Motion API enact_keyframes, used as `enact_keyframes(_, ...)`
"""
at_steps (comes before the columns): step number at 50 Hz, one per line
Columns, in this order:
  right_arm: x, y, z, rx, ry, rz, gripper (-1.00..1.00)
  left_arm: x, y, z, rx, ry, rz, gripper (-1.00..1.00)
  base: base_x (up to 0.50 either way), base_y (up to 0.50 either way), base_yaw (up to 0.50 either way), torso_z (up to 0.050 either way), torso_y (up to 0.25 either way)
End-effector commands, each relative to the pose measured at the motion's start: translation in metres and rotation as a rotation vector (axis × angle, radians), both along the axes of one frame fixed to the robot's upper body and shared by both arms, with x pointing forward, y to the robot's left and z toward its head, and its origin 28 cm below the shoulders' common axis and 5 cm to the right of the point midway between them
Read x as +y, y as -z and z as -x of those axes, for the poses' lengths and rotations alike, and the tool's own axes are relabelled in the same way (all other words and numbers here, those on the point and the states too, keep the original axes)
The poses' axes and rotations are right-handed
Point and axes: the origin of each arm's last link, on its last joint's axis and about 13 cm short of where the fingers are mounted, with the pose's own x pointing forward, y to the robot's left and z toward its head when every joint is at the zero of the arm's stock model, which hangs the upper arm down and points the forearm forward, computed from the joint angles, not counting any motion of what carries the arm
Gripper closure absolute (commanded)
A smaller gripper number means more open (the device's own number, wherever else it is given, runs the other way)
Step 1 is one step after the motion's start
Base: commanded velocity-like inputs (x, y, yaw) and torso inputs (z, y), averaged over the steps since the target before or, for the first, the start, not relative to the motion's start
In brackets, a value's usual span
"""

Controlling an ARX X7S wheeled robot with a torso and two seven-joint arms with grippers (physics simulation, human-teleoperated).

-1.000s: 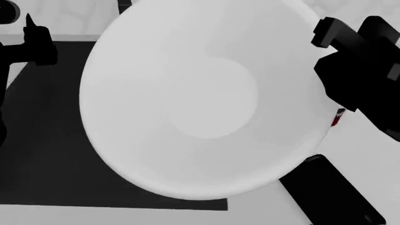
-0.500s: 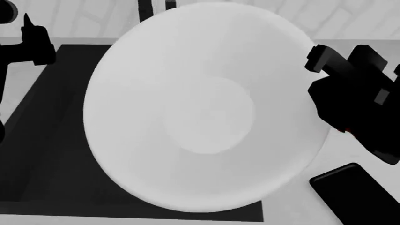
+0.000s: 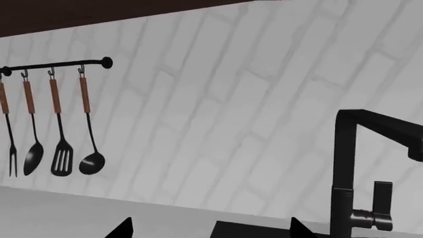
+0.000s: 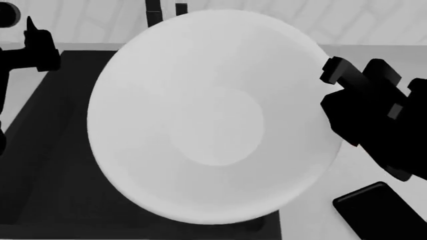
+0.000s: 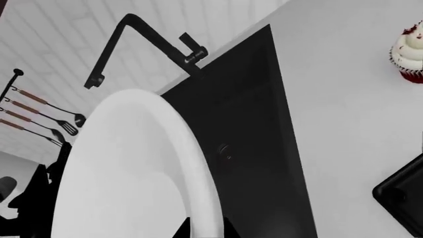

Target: Move the fresh-baked cupcake off the tray onto the counter, and place the bowl used for mixing into the sink.

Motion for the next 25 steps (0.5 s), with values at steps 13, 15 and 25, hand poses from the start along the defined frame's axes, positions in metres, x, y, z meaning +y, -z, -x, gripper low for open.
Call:
enact_keyframes(13,0.0033,0.0102,-0.0093,0.012,-0.02,0.031,1.0,0.0008,0.0029,-0.0005,0.006,-0.002,0.004,-1.0,0.12,0.05,0.0,0.0,0.001)
enact_keyframes(15,0.0034,0.0097,-0.0094,0.005,-0.025,0.044,1.0,0.0011,0.0026,-0.0003,0.006,-0.003,0.003,-1.0,0.0,0.5,0.0,0.0,0.0)
enact_keyframes(25,0.0012,0.0106,-0.0107,0.005,-0.001,0.029,1.0,0.001,0.0013,-0.0002,0.002,0.0,0.004,-1.0,0.0,0.5,0.0,0.002,0.0)
